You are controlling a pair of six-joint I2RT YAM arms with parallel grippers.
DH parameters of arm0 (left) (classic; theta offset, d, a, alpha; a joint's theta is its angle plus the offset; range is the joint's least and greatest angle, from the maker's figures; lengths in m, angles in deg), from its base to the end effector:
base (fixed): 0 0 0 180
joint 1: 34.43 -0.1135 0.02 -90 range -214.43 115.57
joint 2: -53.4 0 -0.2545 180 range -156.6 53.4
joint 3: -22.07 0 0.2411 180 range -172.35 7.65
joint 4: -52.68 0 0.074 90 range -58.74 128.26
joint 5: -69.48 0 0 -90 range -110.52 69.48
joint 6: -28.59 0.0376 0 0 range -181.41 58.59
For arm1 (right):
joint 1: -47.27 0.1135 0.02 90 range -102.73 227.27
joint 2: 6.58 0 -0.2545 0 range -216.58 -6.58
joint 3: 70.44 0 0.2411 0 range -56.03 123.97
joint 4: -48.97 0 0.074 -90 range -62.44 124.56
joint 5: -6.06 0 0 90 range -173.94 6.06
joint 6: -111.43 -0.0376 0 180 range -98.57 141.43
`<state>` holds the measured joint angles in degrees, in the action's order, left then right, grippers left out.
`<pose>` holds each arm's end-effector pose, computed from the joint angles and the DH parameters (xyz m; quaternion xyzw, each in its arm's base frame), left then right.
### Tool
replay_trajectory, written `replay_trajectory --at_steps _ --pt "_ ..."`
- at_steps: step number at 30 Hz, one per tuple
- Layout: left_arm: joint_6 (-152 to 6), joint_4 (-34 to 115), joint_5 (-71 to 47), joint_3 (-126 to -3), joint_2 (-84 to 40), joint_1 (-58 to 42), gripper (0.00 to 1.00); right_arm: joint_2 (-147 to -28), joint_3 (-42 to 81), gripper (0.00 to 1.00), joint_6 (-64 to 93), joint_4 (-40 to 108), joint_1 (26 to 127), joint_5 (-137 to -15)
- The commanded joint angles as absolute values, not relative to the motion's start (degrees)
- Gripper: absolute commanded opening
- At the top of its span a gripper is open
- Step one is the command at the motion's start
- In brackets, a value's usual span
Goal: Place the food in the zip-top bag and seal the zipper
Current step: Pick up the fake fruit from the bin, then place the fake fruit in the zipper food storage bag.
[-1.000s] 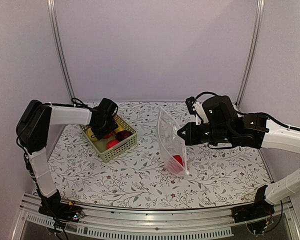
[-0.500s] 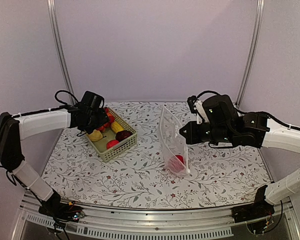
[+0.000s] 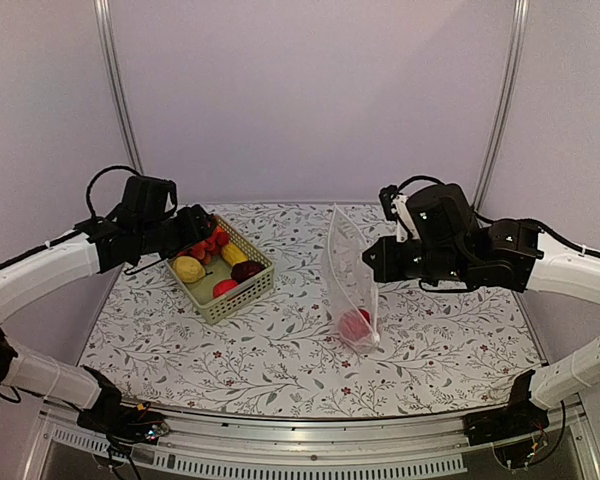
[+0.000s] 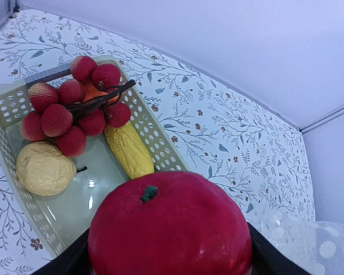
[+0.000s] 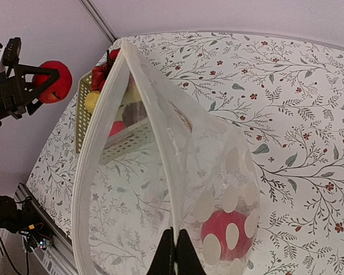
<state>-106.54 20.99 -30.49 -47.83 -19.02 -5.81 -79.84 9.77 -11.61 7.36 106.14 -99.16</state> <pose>0.2452 -0.1264 0.2831 -0.1666 0.8655 -0.2182 0.4189 0.1515 0.2318 0.3237 -0.1363 0.8694 0.2493 0.4043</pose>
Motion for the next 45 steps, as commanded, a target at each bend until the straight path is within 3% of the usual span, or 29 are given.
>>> replay_trajectory --at_steps 1,15,31,45 --pt "-99.75 23.08 -21.72 -47.56 -15.5 -2.72 0.67 -80.86 12.2 0.0 -12.92 6.2 106.45 -100.46" --pt "-95.48 30.99 -9.1 -54.92 -12.23 12.98 0.67 -84.95 15.36 0.0 -13.79 6.28 106.5 -98.32" --pt "-97.13 40.9 -6.11 -60.79 -24.72 21.15 0.67 -84.37 14.99 0.0 -14.12 7.28 106.43 -96.71" --pt "-95.94 38.58 -7.69 -65.34 -33.27 24.15 0.66 -82.33 13.85 0.0 -13.96 7.32 106.51 -97.55"
